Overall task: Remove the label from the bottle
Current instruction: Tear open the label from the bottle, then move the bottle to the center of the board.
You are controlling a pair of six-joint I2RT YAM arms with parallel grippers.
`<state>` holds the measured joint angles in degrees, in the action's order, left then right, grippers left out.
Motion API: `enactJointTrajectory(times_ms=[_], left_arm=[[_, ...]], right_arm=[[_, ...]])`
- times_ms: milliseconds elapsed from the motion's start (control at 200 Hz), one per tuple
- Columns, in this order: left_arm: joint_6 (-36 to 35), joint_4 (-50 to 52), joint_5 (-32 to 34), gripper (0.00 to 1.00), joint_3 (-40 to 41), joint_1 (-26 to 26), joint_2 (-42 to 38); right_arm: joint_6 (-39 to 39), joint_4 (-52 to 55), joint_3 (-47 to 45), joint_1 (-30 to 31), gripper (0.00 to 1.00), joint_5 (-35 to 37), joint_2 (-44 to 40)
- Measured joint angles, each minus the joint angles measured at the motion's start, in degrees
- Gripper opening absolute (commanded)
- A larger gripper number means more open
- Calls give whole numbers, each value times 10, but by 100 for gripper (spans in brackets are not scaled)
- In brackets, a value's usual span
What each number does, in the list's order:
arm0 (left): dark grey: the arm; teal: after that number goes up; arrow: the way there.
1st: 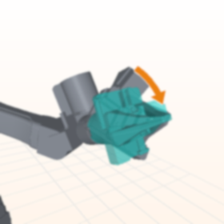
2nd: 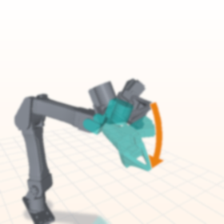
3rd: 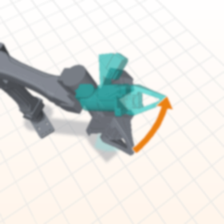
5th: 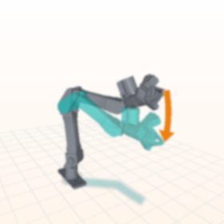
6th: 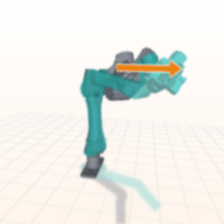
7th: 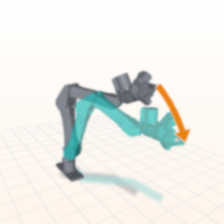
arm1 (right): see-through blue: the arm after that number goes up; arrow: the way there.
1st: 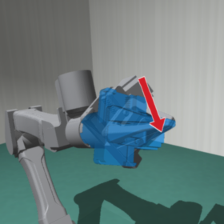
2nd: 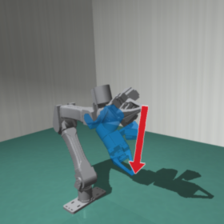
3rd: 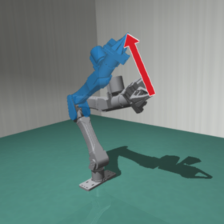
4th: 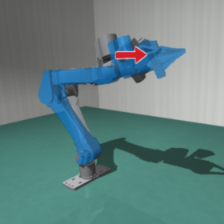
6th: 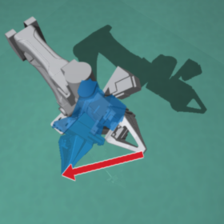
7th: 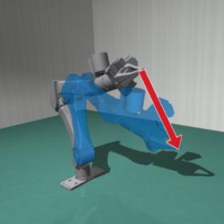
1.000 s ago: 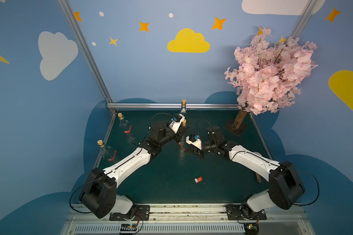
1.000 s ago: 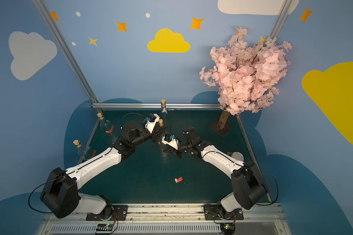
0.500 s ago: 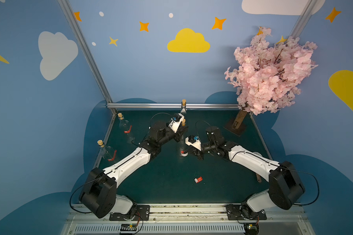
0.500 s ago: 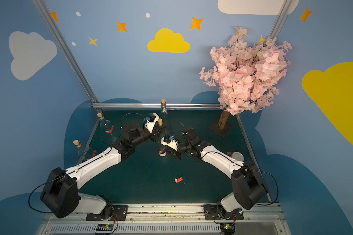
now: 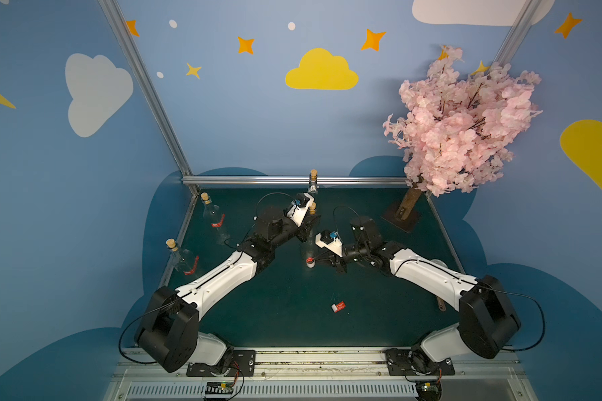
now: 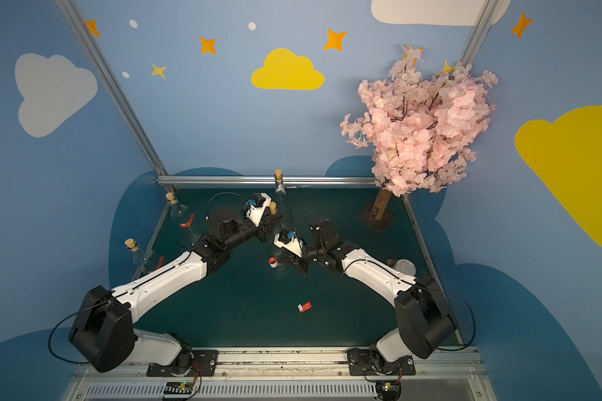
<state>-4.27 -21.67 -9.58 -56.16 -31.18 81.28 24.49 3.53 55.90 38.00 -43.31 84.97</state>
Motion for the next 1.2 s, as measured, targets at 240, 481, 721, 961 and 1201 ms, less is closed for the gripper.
enactJointTrajectory(times_ms=[240,481,721,961,1201], left_arm=[[-17,-2,34,9,-5,17,2],[-26,4,41,8,-39,57,33],[-17,7,31,8,-85,98,77],[-13,11,16,9,-145,127,133],[0,14,-2,10,-186,132,170]], right_arm=[[-114,-7,-15,9,0,53,-28],[-202,7,-26,11,0,91,-34],[-256,46,-28,10,0,114,-27],[-286,82,-13,1,0,111,10],[-311,114,25,-12,0,96,50]])
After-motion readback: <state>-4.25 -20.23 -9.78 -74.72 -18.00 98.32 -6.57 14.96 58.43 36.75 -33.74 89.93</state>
